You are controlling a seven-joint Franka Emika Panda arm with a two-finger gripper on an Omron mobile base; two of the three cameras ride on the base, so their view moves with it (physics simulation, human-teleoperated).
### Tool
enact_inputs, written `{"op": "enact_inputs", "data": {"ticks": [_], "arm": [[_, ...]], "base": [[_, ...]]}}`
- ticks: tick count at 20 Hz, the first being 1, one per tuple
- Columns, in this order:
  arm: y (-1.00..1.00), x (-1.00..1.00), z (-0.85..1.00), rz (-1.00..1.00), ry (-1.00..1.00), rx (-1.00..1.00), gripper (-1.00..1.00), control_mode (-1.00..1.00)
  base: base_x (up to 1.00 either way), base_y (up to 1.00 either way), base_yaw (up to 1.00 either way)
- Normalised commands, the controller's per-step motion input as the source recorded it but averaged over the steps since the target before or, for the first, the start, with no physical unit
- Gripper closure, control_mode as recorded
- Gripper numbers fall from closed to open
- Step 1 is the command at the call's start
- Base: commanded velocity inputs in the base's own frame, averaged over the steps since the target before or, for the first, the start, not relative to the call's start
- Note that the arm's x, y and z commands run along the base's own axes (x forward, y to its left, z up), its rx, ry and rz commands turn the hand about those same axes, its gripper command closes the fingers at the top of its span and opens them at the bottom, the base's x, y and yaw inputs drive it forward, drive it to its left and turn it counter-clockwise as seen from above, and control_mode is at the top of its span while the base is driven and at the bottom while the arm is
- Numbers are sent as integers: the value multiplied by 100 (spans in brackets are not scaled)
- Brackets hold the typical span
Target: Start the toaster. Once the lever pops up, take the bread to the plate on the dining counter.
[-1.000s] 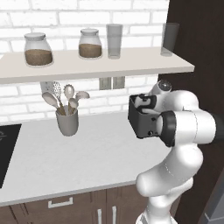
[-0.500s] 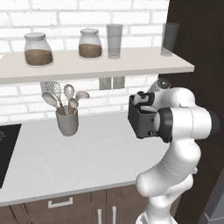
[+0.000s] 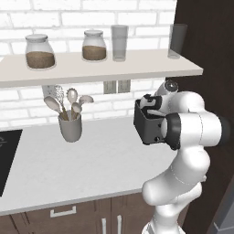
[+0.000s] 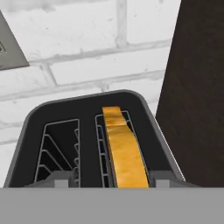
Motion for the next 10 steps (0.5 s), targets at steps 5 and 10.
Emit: {"op": "enact_inputs", "data": {"ticks": [5, 10], "arm": [[0, 0, 0, 0, 0, 0, 100, -100], [0, 0, 0, 0, 0, 0, 100, -100]], "base": [[0, 0, 0], [0, 0, 0]]}}
